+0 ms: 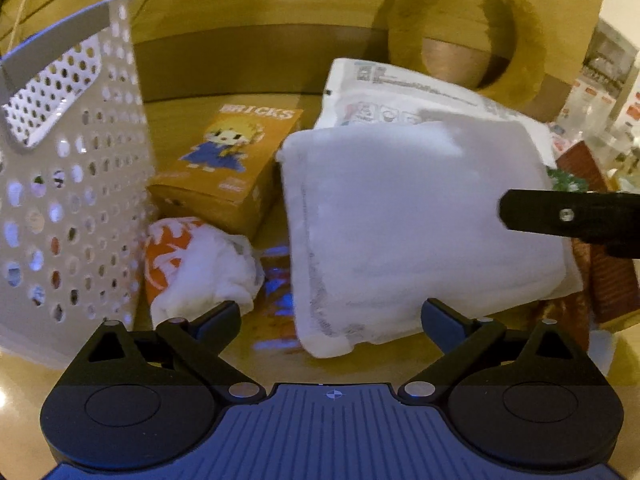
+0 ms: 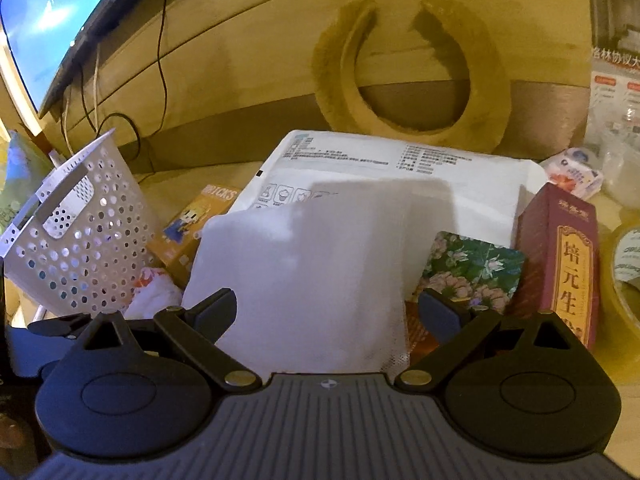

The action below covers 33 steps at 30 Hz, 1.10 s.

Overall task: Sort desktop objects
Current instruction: 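Move the right tool toward the folded white towel, then close the right gripper on the white towel and lift it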

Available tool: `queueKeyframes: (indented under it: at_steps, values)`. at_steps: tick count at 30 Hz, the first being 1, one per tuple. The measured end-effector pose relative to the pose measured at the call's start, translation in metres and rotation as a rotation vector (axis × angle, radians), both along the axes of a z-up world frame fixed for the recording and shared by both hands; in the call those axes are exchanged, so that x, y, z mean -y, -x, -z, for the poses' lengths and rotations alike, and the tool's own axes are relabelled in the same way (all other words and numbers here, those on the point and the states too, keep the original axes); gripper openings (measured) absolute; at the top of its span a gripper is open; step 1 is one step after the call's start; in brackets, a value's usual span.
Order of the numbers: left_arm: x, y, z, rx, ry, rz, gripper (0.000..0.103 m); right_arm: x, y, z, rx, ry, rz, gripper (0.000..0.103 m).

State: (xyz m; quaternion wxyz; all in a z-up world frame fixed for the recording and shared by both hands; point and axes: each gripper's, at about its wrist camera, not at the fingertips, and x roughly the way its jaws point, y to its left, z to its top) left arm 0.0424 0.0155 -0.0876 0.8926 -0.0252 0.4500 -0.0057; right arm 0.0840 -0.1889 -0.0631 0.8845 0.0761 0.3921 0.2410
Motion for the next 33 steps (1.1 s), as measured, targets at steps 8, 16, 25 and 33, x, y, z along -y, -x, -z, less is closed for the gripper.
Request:
queueKeyframes:
  at_steps: [8,16,25,33]
  values:
    - [0.006,-0.005,0.002,0.027,0.018,0.042,0.103,-0.005,-0.004,0.005,0.002,-0.017,-0.013,0.098]
    - [0.012,-0.009,-0.003,0.106,0.039,0.076,0.093,-0.008,-0.004,0.008,0.017,-0.045,-0.004,0.089]
    - [0.003,-0.017,-0.013,0.141,0.024,0.012,0.064,-0.001,-0.001,0.013,0.015,-0.008,0.043,0.034]
    - [0.006,-0.012,-0.024,0.154,-0.018,0.002,0.037,-0.002,0.009,0.0,0.067,0.0,0.052,0.025]
